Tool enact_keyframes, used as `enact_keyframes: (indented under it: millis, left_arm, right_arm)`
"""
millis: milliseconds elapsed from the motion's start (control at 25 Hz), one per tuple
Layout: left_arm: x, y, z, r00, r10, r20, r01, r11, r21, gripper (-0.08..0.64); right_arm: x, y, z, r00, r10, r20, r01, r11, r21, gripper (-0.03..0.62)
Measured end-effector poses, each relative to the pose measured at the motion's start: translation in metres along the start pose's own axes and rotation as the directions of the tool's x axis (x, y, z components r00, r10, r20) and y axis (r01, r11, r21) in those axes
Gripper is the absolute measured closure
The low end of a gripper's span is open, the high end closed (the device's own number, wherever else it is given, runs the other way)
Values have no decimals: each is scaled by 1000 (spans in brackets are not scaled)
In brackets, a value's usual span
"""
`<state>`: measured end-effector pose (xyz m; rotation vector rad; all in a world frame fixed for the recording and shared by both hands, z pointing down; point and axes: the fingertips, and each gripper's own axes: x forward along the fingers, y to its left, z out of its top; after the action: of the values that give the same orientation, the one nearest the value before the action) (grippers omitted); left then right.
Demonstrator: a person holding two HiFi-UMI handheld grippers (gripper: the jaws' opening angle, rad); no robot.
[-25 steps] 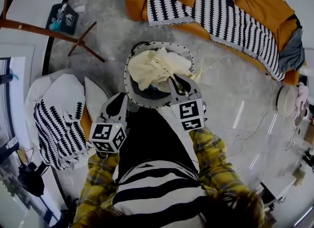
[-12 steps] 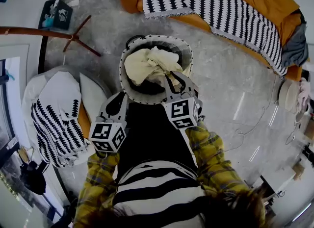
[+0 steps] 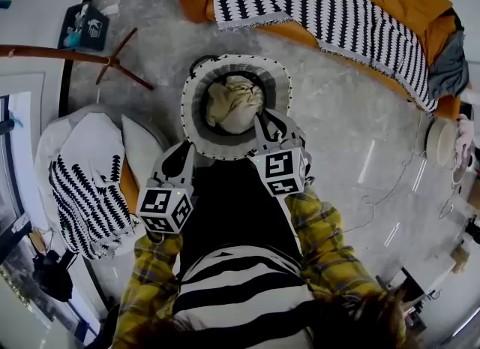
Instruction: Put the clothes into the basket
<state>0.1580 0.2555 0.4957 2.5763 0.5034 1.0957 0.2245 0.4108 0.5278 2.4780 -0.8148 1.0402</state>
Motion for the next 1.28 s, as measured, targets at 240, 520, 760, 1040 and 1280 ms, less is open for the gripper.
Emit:
enact_keyframes:
  millis: [240, 520, 760, 1040, 1280]
  left_arm:
    - [-5, -3, 2, 1000, -13, 18, 13, 1000, 9, 514]
    - [-14, -12, 21, 998, -45, 51, 43, 998, 52, 514]
    - [-37, -11, 35, 994, -57, 91, 50, 996, 78, 514]
    - [-61, -12, 42, 991, -56, 124, 44, 995, 91, 514]
    - [-78, -10, 44, 988, -57, 143, 42, 994, 104, 514]
  right_arm:
    - [-9, 0, 4, 1000, -23, 17, 23, 1000, 19, 523]
    - [-34, -5, 12, 999, -38, 38, 32, 988, 149, 540]
    - [-57, 1, 16, 995, -75, 60, 59, 971, 230, 555]
    - [-81, 15, 19, 991, -103, 81, 78, 960, 267, 565]
    - [-95, 26, 12, 991, -103, 83, 70, 941, 331, 566]
